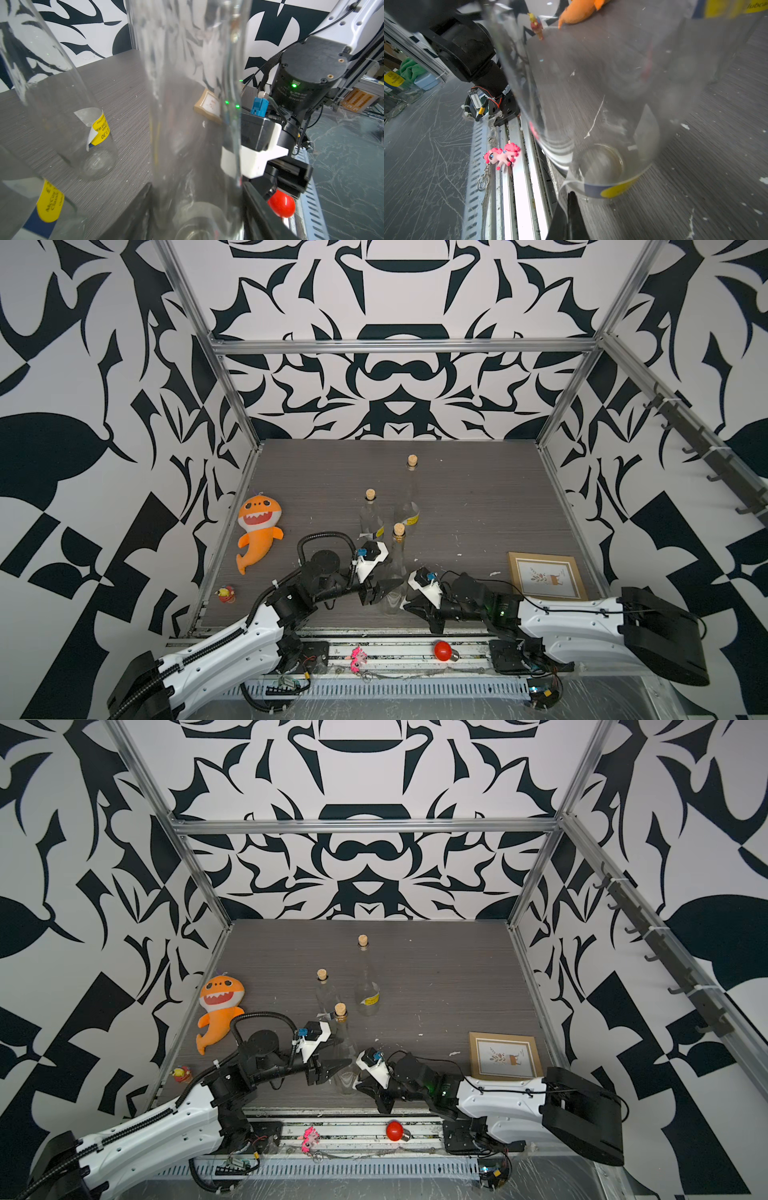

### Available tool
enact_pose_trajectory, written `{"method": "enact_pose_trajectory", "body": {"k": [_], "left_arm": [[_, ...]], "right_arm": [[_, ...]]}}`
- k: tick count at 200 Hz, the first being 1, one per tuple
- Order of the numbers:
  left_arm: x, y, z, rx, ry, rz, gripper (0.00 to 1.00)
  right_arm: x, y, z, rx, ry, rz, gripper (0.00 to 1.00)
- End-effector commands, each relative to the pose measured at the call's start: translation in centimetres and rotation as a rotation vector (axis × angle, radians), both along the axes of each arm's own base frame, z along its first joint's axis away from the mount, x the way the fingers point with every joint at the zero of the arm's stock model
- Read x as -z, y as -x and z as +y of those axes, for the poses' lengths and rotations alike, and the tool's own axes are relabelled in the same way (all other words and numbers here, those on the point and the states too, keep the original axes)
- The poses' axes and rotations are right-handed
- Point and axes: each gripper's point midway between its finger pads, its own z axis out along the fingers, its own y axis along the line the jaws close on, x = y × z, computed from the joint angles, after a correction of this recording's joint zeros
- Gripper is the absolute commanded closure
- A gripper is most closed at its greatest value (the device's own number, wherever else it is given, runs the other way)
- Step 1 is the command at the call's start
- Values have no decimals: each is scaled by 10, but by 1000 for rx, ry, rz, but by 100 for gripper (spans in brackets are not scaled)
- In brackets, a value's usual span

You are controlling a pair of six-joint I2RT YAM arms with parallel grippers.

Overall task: Remove the label from the bottle
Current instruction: Tear open the label from the bottle.

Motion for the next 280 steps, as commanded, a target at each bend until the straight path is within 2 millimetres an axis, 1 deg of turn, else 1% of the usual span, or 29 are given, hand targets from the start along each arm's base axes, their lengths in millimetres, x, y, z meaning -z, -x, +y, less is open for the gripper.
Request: {"method": "enact_pose_trajectory", "body": {"k": [1, 20, 23, 29, 31, 33, 39, 61, 93, 122, 129, 138, 144, 147, 151, 176, 187, 195, 209, 243, 250, 261, 280], "left_arm": [[-11, -4, 2, -35, 54, -23, 51], [-16, -7, 0, -41, 84, -19, 42], [-17, -7, -1, -40, 87, -18, 33], [-18, -8, -2, -43, 96, -11, 18], [-18, -8, -2, -43, 98, -10, 10], [-18, -8, -3, -43, 100, -8, 7], [-20, -9, -4, -40, 108, -8, 0], [-24, -13, -6, -55, 133, -4, 1], [-25, -19, -1, -104, 135, -8, 1], [-30, -21, 1, -123, 140, -15, 0], [-29, -21, 1, -118, 136, -12, 2], [-28, -20, -1, -109, 132, -6, 8], [-27, -20, -1, -105, 129, -4, 14], [-26, -19, -2, -102, 127, -2, 20], [-26, -19, -3, -100, 127, -2, 25], [-28, -19, -5, -89, 136, -1, 49], [-28, -20, -6, -90, 134, 1, 52], [-28, -20, -6, -90, 132, -2, 57], [-26, -21, -6, -93, 122, -2, 63], [-24, -20, -4, -95, 110, -9, 90], [-24, -20, -4, -98, 108, -9, 100], [-25, -21, -2, -104, 103, -14, 100], [-28, -14, 0, -78, 117, -52, 100]], "right_arm": [[-23, -6, 13, -4, -72, -44, 100], [-22, -5, 15, -7, -75, -43, 100], [-22, -5, 15, -7, -75, -42, 100], [-22, -5, 16, -9, -75, -43, 100], [-22, -5, 16, -10, -75, -43, 100], [-21, -4, 16, -10, -73, -43, 100], [-21, -5, 17, -10, -73, -44, 100], [-22, -4, 19, -17, -75, -48, 100], [-22, -3, 20, -21, -73, -51, 100], [-21, -3, 23, -24, -70, -52, 100], [-20, -3, 23, -23, -70, -52, 100], [-21, -3, 25, -26, -72, -52, 100], [-21, -3, 26, -28, -71, -50, 100], [-21, -3, 26, -30, -72, -50, 100], [-21, -3, 26, -30, -71, -50, 100], [-19, -2, 28, -37, -68, -47, 100], [-19, -2, 28, -36, -70, -46, 100], [-18, -2, 28, -34, -69, -46, 100], [-18, -1, 27, -33, -71, -44, 100], [-18, -1, 26, -26, -73, -46, 100], [-17, -2, 25, -24, -73, -46, 100], [-18, -2, 24, -19, -74, -49, 100], [-20, -2, 21, -15, -78, -58, 100]]}}
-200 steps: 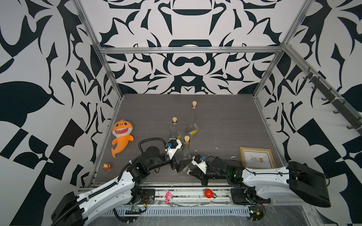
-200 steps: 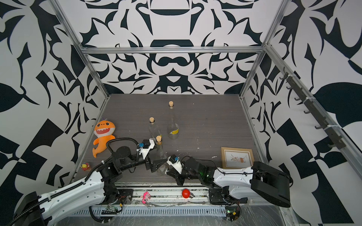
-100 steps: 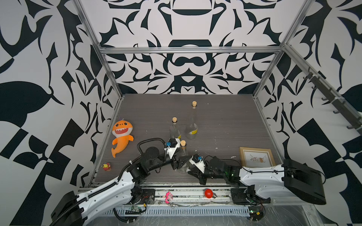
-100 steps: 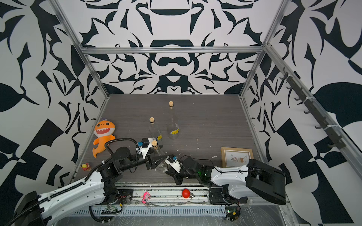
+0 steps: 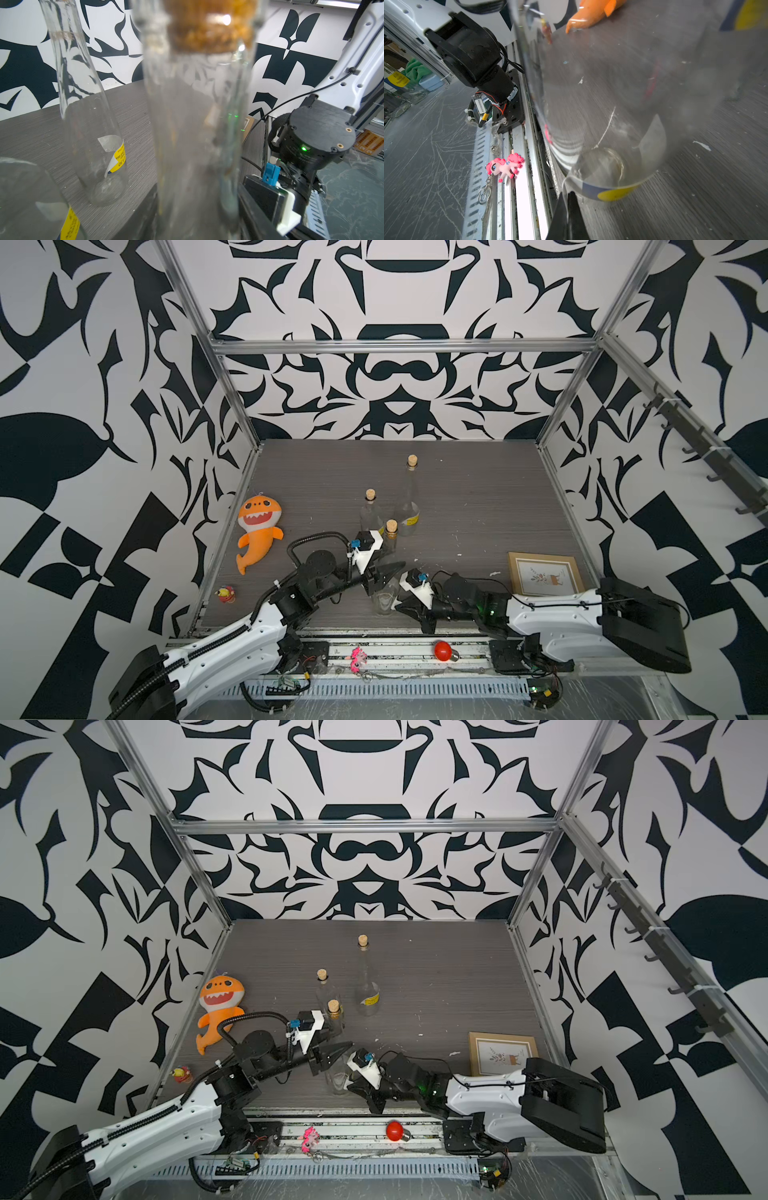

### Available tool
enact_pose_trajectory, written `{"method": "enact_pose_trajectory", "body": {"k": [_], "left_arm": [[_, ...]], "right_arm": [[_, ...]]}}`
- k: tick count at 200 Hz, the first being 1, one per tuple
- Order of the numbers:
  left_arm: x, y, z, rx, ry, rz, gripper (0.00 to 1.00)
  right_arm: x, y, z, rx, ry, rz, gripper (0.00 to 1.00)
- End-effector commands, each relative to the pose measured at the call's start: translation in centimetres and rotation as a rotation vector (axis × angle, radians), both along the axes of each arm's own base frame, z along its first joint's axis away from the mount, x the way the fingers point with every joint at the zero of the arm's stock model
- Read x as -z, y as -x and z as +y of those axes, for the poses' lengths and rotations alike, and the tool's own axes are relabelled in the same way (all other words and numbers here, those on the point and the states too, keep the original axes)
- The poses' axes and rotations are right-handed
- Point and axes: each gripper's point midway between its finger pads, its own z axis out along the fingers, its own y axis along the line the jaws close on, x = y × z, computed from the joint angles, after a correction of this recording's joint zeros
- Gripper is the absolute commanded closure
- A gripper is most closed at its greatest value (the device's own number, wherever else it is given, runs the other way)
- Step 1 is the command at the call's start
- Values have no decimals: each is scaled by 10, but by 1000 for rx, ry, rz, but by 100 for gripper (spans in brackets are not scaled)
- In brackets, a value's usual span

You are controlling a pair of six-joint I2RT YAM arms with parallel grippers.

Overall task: Remove the label from the bottle
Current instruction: Tear open the label from the bottle.

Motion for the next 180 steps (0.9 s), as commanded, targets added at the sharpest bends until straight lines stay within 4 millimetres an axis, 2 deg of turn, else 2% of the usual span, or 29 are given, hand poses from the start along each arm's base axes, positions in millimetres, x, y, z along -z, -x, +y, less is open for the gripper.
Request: {"method": "enact_pose_trajectory", "body": {"k": [1, 27, 87, 180], "left_arm": [[5, 5, 4, 12, -27, -29, 100], [7, 11, 8, 25, -50, -56, 100], [9, 24, 2, 142, -106, -46, 100], [16, 23, 1, 159, -161, -40, 100]], "right_arm": [[-18, -3, 1, 9, -59, -40, 100], [-23, -4, -5, 22, -71, -47, 100], [-27, -4, -23, 46, -67, -32, 100], [-32, -16, -50, 147, -42, -28, 100]]}}
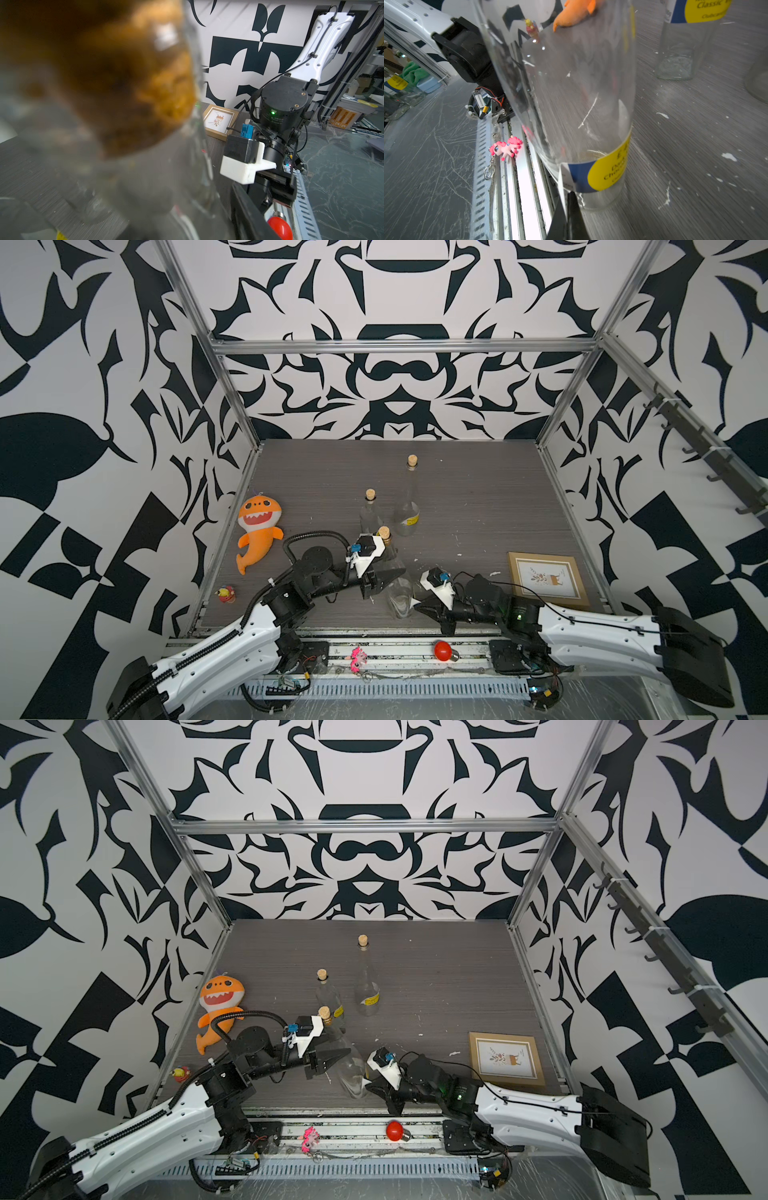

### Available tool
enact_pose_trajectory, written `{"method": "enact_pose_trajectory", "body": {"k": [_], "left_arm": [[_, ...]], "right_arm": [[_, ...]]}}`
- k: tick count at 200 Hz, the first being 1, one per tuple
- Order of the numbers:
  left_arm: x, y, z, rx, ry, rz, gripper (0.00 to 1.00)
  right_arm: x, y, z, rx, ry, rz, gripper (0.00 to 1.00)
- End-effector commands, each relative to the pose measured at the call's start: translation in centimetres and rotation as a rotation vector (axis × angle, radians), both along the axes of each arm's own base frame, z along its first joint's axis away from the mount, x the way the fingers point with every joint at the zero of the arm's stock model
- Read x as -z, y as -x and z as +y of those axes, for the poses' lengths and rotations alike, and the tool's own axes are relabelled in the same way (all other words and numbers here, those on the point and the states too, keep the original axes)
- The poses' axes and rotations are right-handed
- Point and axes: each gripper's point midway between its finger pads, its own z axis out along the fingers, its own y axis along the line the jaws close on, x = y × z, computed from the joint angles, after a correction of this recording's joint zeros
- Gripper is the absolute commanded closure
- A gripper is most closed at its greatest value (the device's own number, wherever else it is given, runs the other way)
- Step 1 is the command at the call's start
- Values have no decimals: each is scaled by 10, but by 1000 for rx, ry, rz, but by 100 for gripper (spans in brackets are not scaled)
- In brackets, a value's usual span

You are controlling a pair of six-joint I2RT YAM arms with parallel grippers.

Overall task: Remove the label from the bottle
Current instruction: Tear open the label from the bottle.

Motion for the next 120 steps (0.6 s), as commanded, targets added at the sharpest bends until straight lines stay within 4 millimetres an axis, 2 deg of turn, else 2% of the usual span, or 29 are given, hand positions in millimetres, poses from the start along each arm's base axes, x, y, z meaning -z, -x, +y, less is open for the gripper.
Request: {"method": "enact_pose_trajectory", "body": {"k": [1, 82, 120], "left_arm": [[26, 4, 2, 26, -108, 26, 100], [19, 4, 4, 22, -90, 10, 100], [11, 2, -2, 33, -31, 21, 100]], "right_arm": [[-23, -17, -1, 77, -60, -48, 100], [-19, -19, -5, 74, -35, -27, 100], [-25, -13, 10, 2, -84, -23, 100]]}}
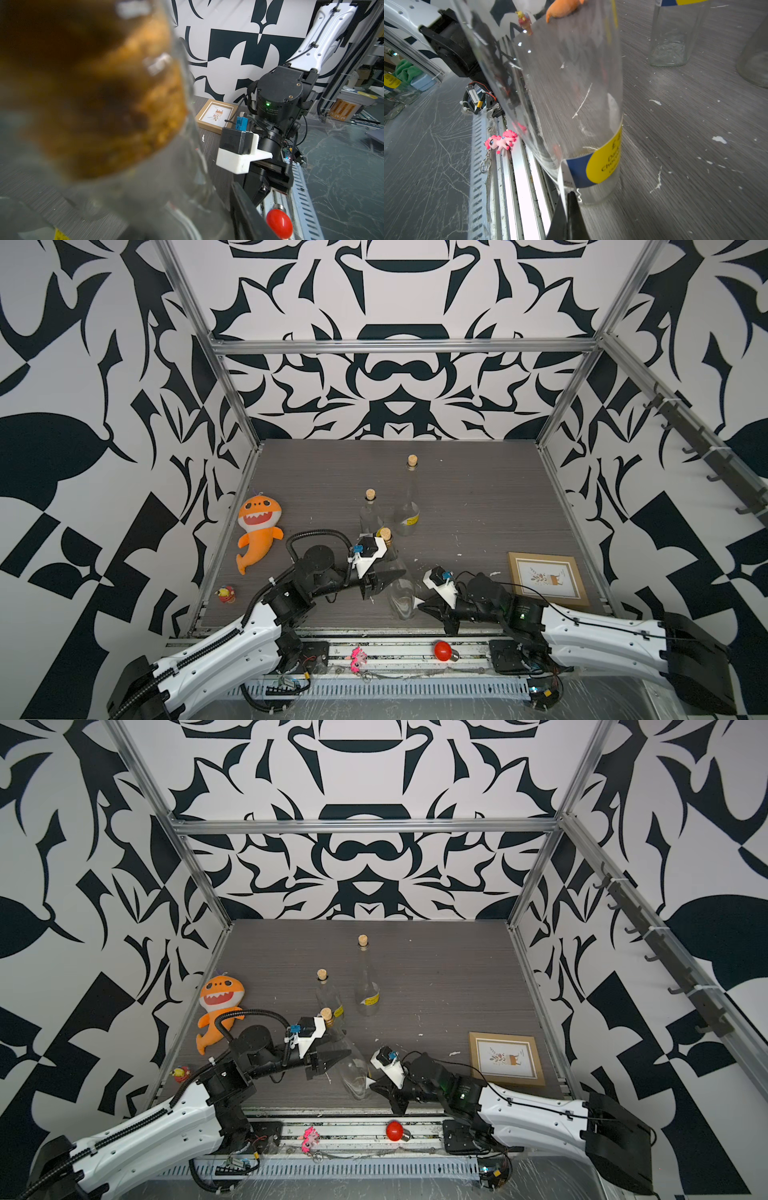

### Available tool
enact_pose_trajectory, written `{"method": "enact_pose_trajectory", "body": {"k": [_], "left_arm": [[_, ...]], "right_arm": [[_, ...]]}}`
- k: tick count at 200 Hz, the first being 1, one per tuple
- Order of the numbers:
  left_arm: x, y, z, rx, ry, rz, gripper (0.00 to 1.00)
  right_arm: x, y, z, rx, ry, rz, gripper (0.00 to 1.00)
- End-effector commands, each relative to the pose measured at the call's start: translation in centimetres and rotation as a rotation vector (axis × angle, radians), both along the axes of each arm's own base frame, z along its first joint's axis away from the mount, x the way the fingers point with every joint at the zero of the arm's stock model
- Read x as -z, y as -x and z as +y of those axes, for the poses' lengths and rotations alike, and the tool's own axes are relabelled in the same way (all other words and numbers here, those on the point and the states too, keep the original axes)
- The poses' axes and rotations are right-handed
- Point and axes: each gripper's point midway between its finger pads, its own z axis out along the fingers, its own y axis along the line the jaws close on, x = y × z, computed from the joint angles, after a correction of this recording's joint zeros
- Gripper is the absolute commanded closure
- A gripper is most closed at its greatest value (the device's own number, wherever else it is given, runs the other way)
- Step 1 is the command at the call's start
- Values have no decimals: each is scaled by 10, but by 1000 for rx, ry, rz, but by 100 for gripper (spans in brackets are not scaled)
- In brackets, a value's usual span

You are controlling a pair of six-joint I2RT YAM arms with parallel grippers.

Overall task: Remove the label from the bottle
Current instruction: Tear open the label from the bottle.

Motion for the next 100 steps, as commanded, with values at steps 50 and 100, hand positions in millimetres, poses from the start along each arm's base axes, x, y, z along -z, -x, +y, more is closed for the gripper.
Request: {"method": "enact_pose_trajectory", "body": {"k": [50, 100], "left_arm": [[-5, -8, -15, 26, 70, 49, 86], [-4, -19, -8, -58, 59, 41, 44]], "right_arm": [[-28, -5, 38, -59, -103, -84, 100], [-28, -2, 42, -76, -90, -100, 100]]}}
